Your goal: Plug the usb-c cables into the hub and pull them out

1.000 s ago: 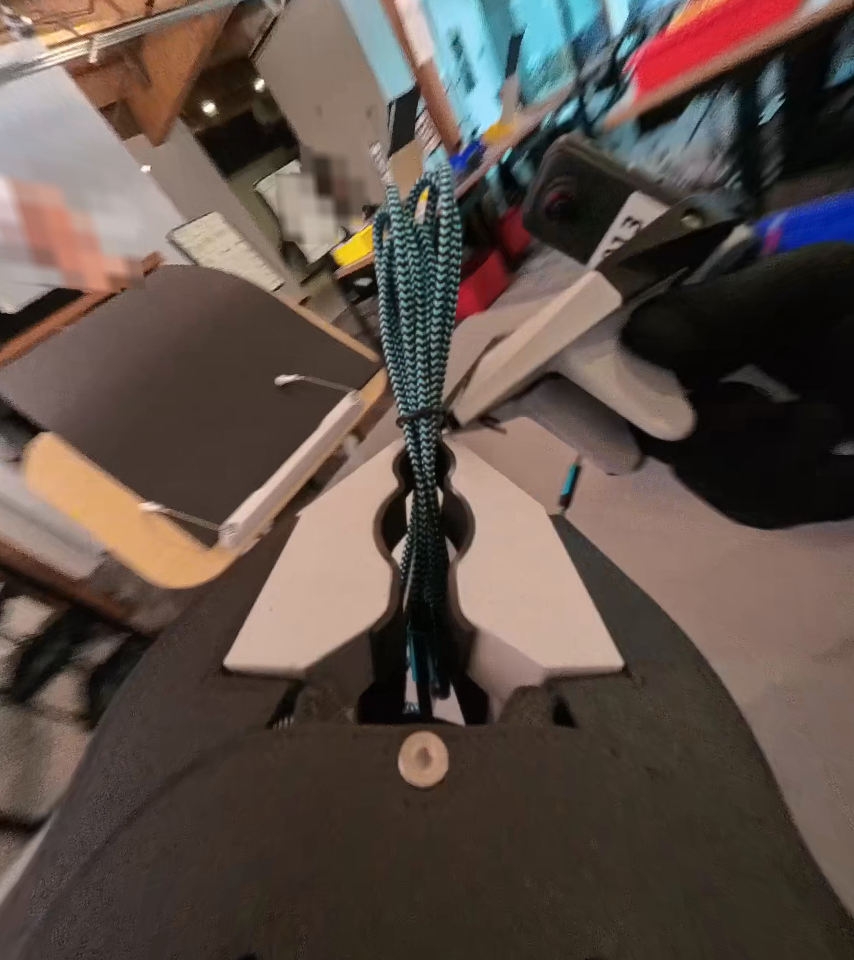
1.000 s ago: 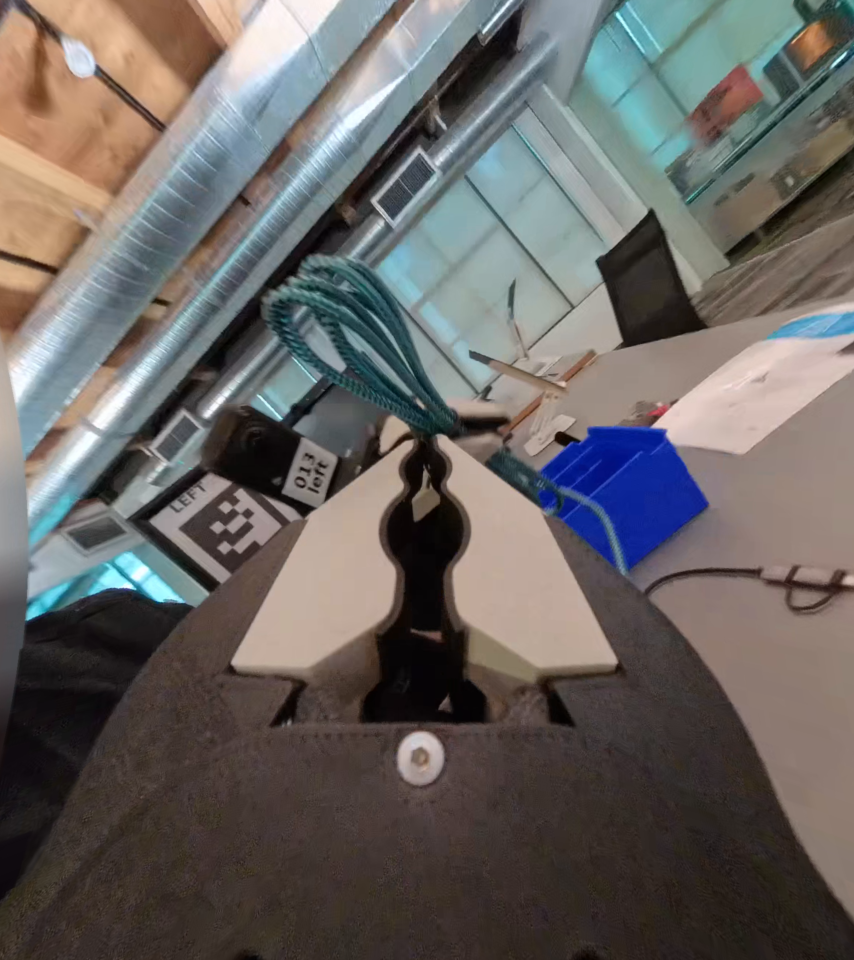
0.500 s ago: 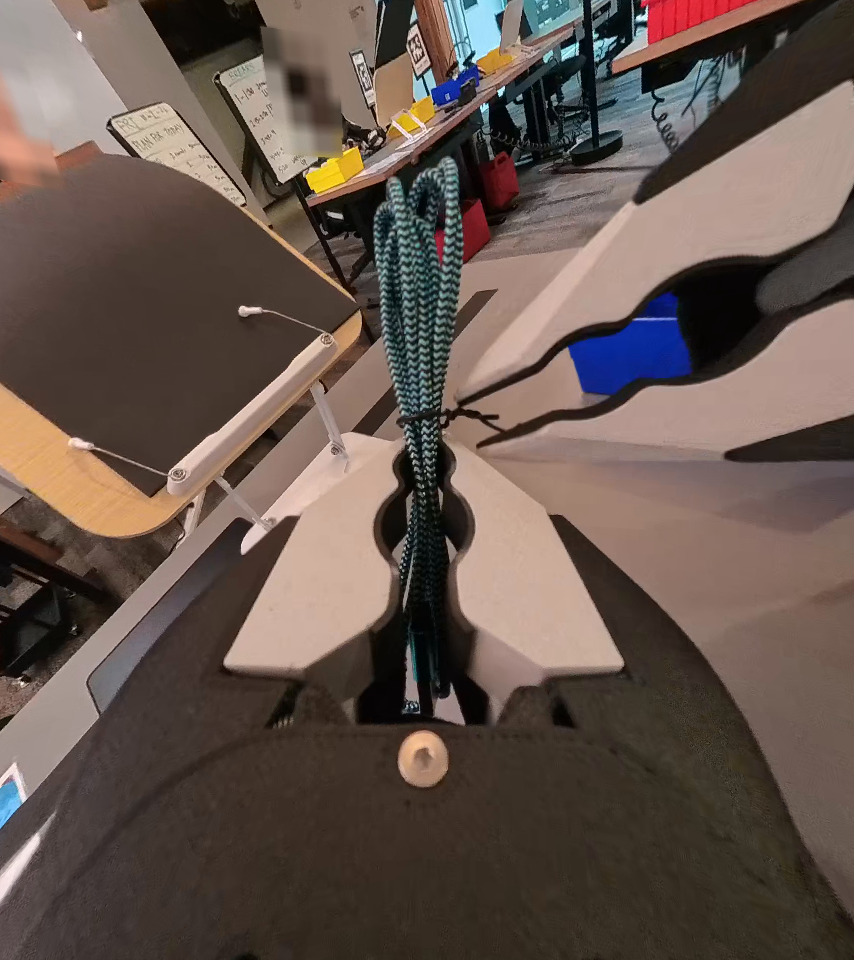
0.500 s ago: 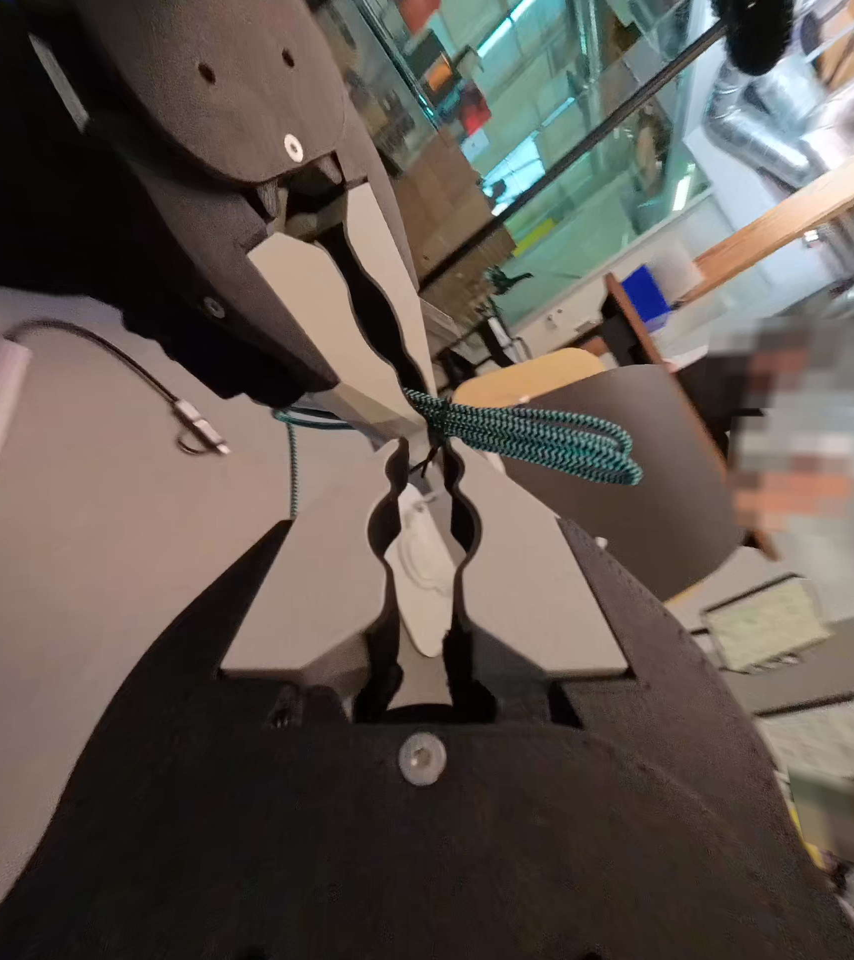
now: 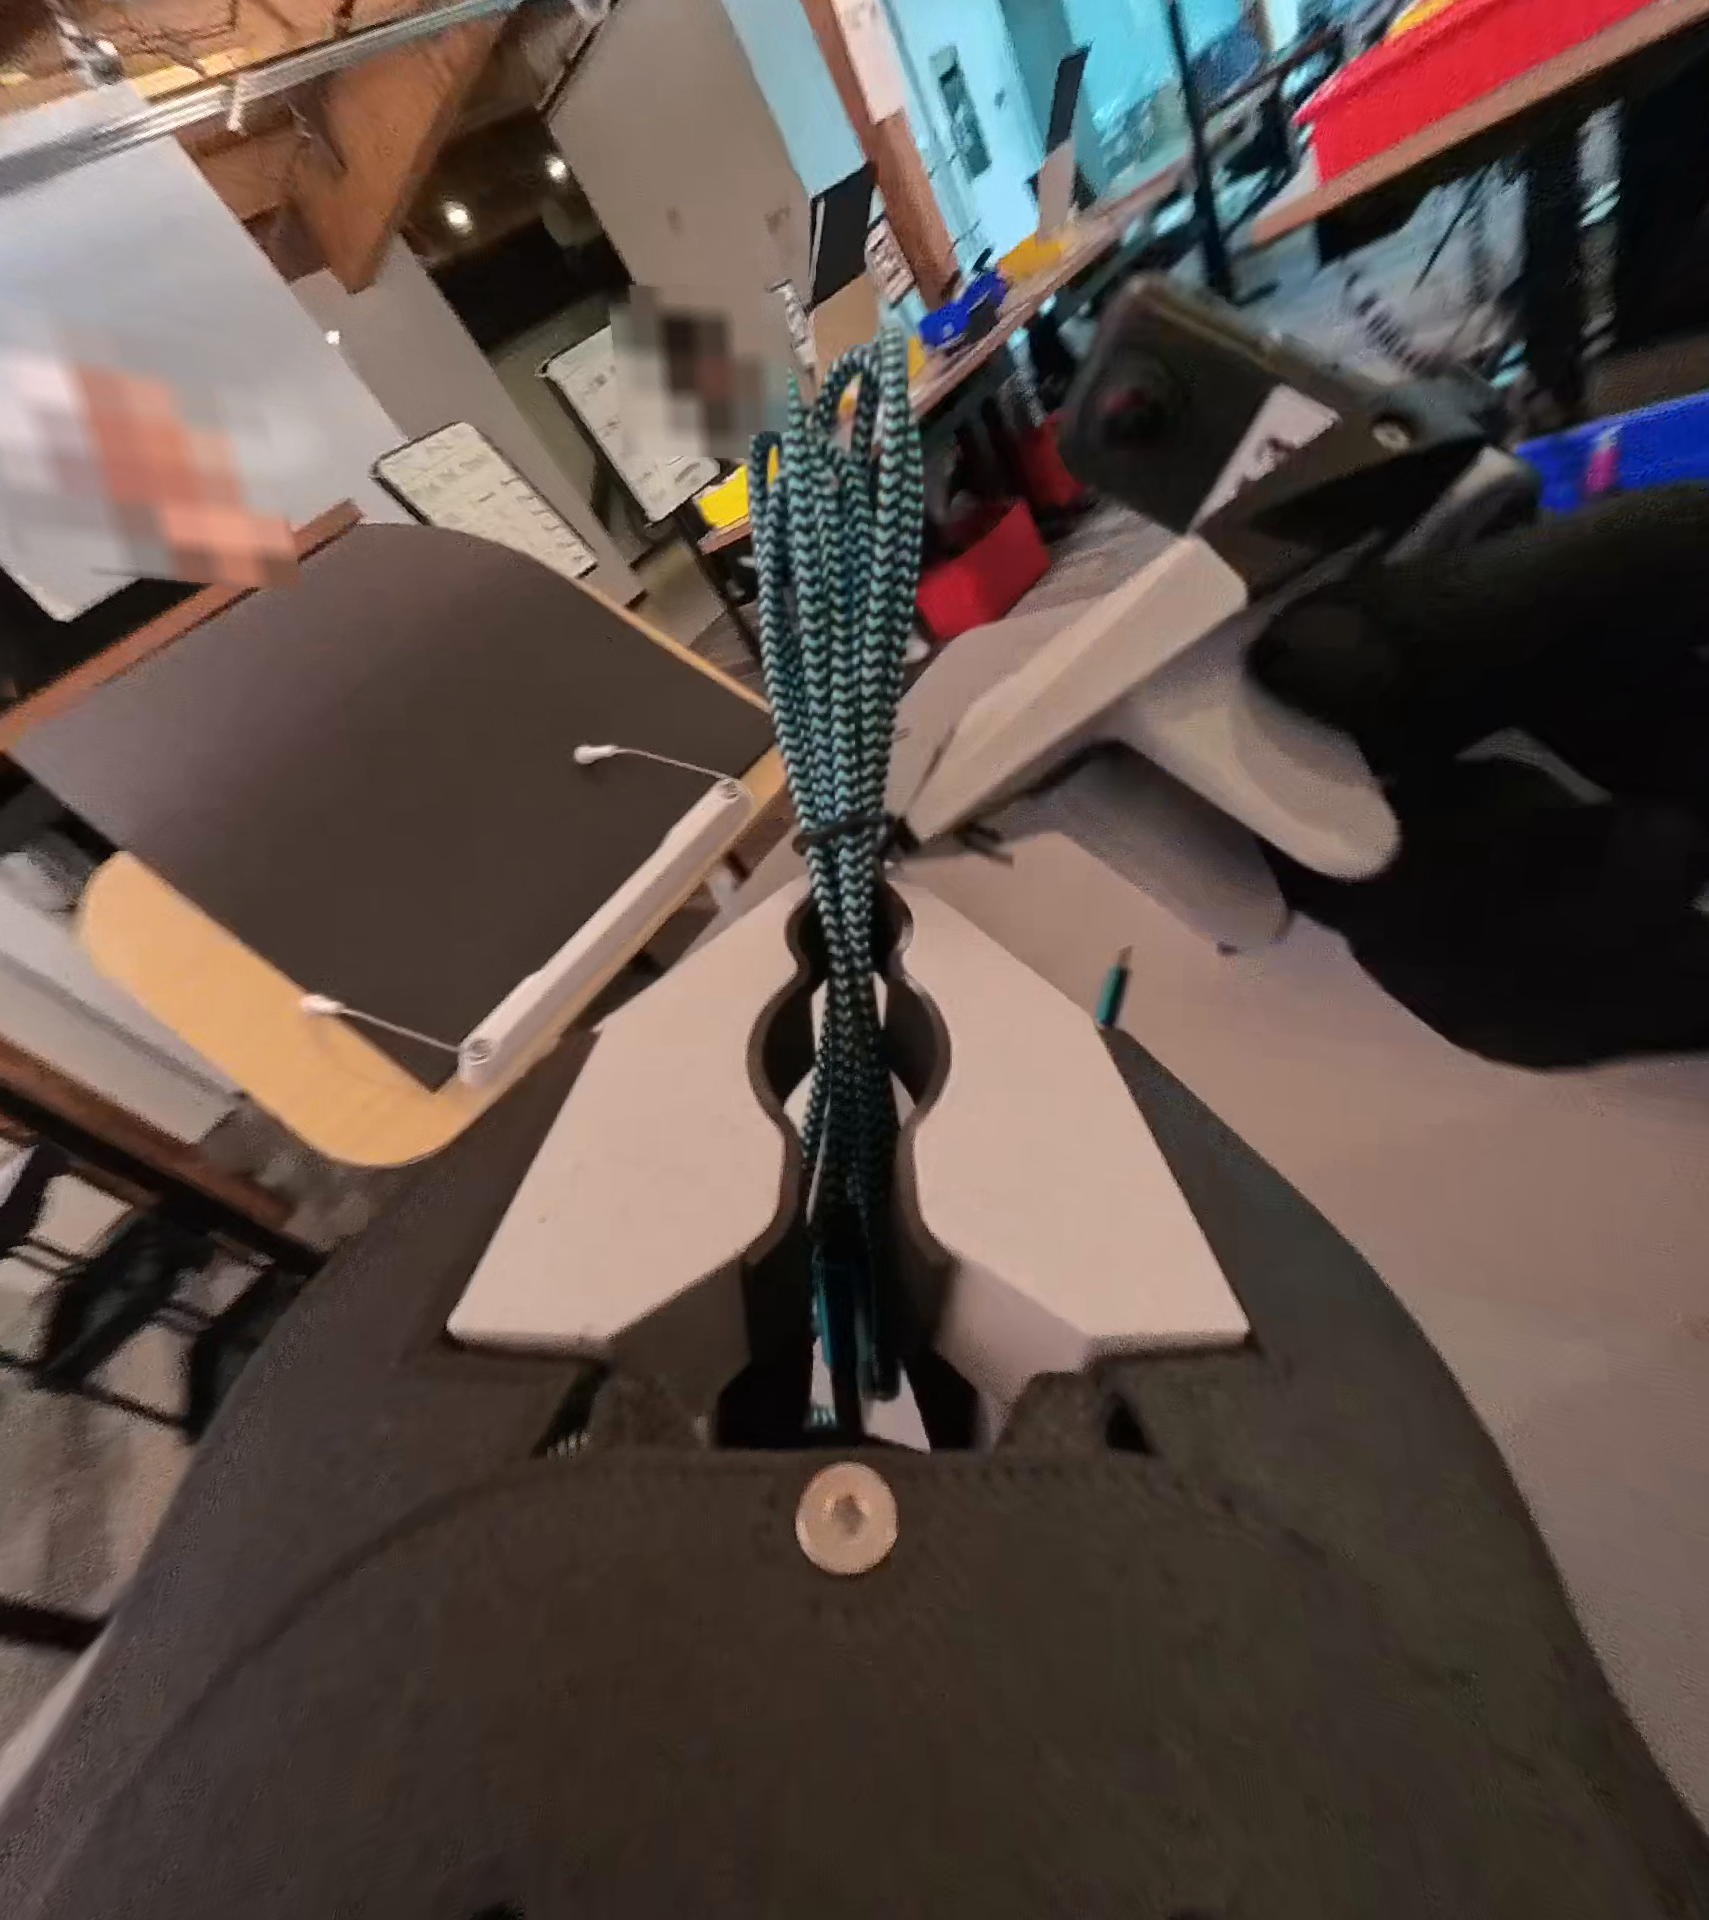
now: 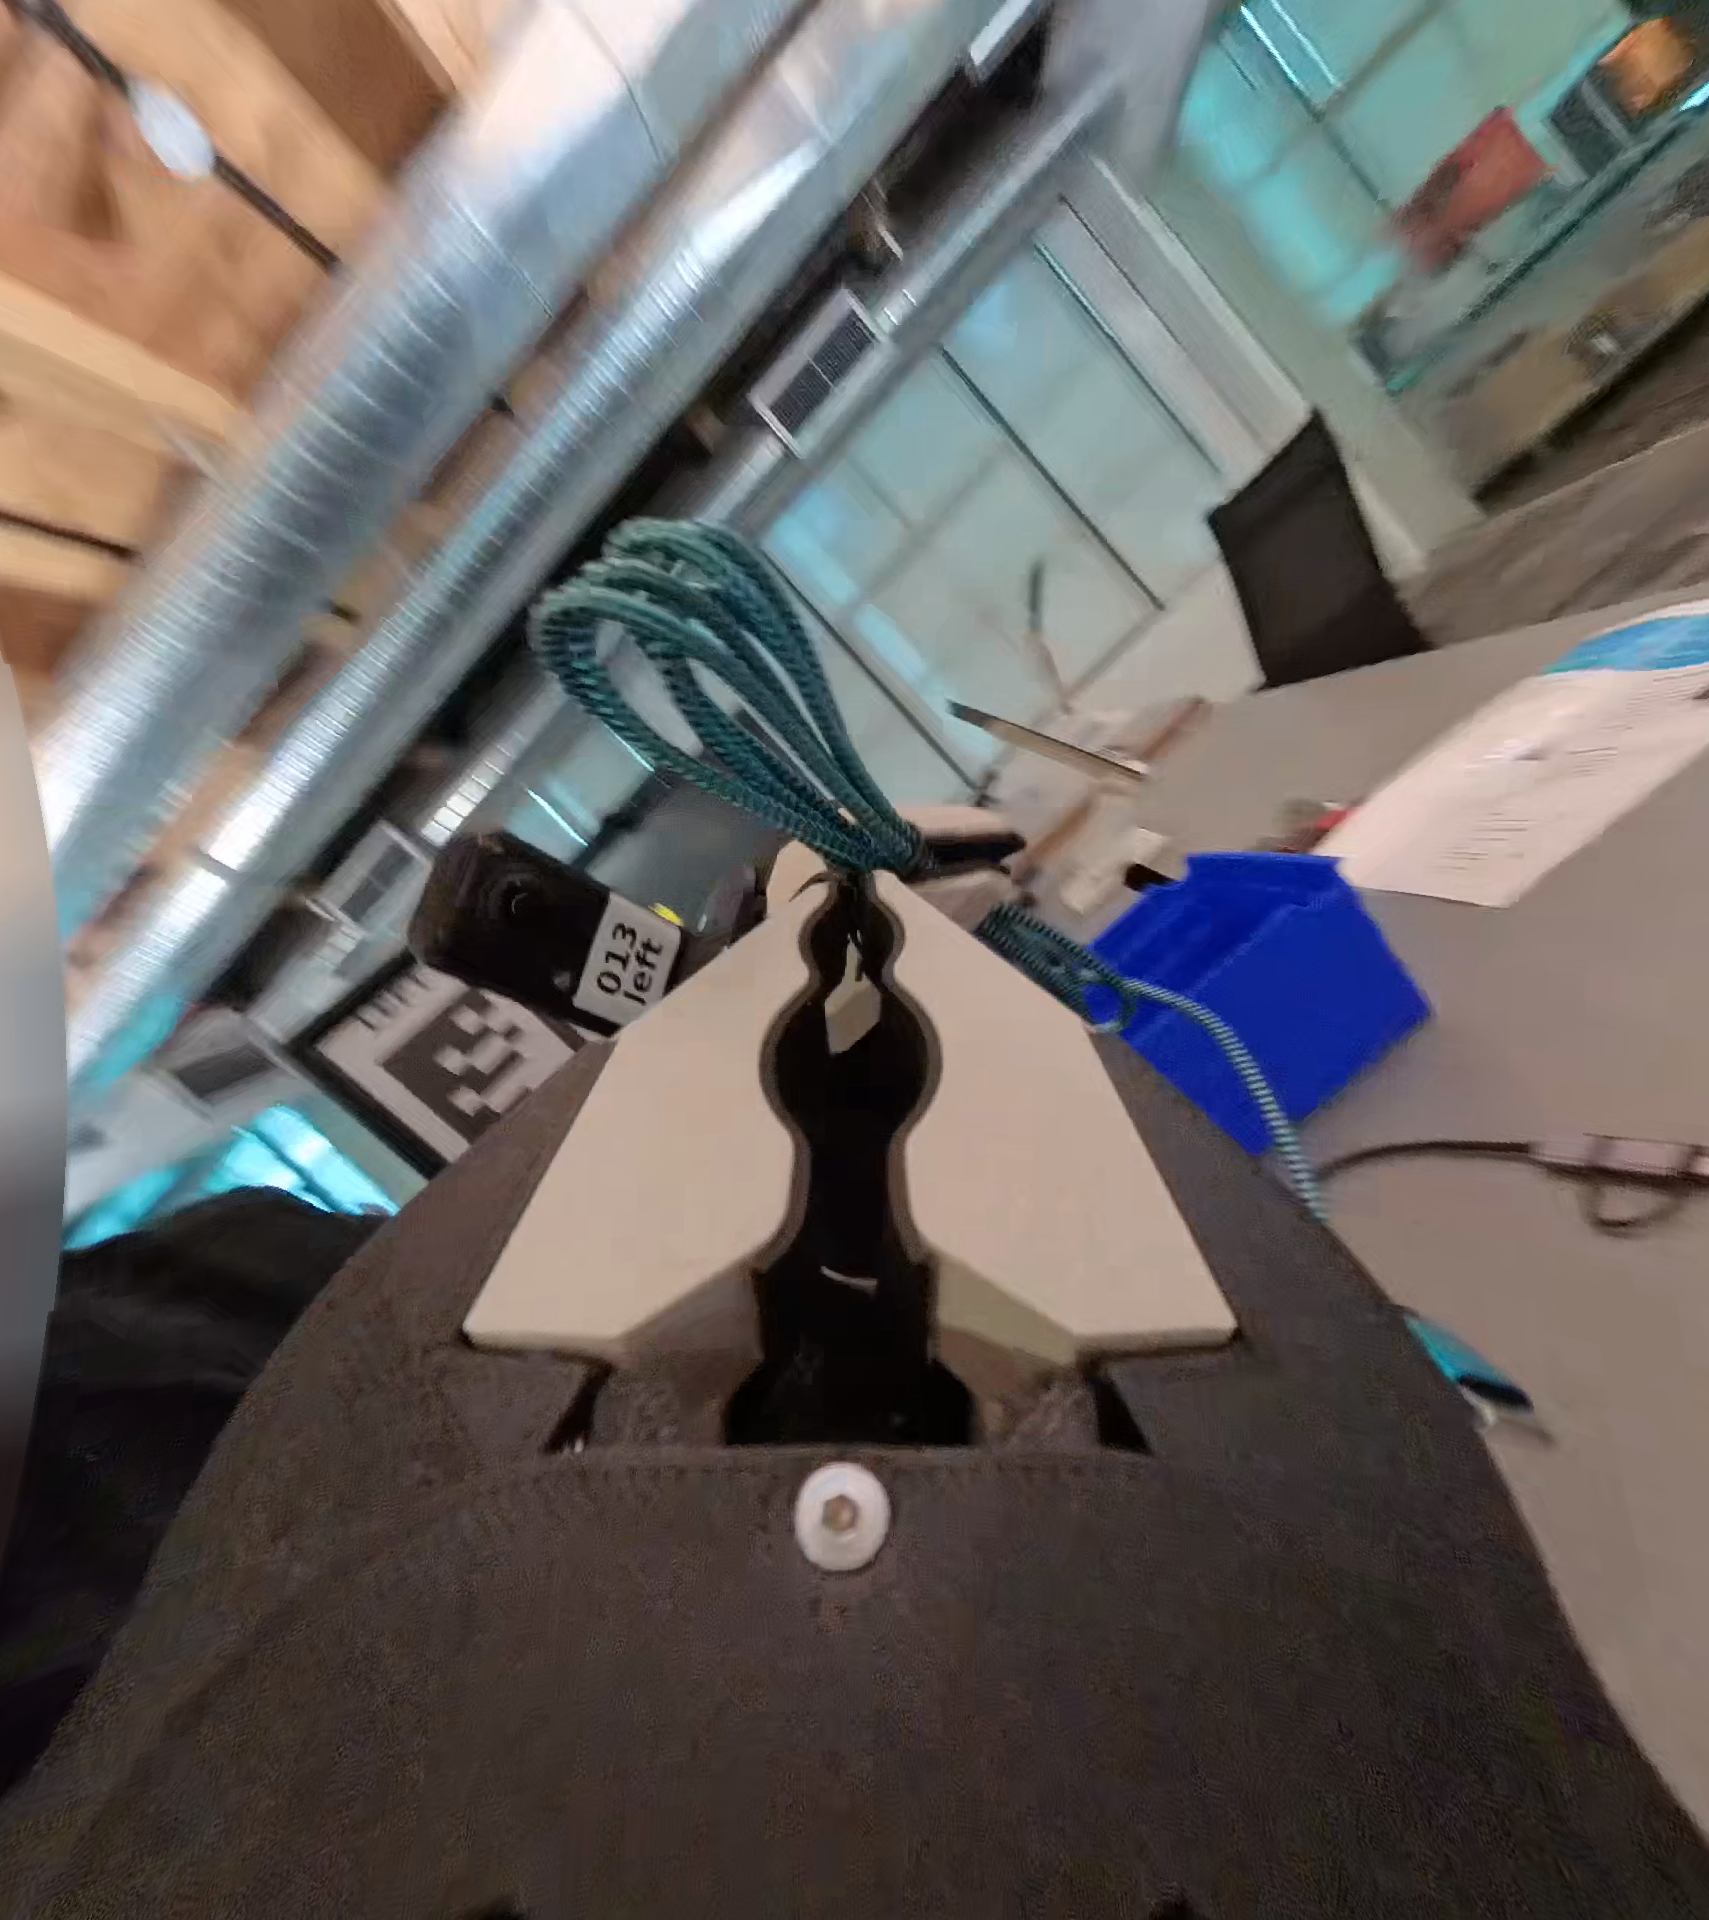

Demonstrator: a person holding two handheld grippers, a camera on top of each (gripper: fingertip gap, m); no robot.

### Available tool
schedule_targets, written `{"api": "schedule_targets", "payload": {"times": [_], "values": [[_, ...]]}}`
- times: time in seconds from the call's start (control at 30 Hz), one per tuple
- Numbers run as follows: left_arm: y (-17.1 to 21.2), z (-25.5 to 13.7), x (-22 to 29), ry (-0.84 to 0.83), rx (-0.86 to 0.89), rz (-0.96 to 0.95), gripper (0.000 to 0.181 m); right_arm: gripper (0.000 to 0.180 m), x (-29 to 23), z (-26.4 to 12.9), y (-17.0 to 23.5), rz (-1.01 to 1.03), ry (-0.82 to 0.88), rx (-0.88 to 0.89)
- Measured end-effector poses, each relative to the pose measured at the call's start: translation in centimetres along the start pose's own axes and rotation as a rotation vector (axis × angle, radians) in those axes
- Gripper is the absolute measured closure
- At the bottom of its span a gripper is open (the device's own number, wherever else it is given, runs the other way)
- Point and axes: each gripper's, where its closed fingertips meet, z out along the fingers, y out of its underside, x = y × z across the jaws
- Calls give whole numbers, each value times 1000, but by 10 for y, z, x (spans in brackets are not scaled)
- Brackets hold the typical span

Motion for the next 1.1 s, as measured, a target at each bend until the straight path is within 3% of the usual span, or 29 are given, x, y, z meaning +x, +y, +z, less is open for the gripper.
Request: {"api": "schedule_targets", "payload": {"times": [0.13,0.2,0.3,0.43,0.53,0.8,1.1], "values": [[7,2,0,33,-19,-57,177,177,5,1,2,-85,32,42],[16,2,-1,32,-67,-71,177,157,7,3,10,-261,132,-54],[21,2,-1,57,-82,-127,177,137,23,-2,18,-763,427,-232],[22,4,2,90,-100,-175,177,145,22,-6,13,-1454,708,-435],[22,5,4,88,-121,-165,177,159,26,-5,12,-1716,820,-558],[24,1,2,64,-153,-98,178,170,34,-6,10,-1840,906,-673],[28,2,0,15,-188,19,177,172,39,-8,14,-1741,890,-722]]}}
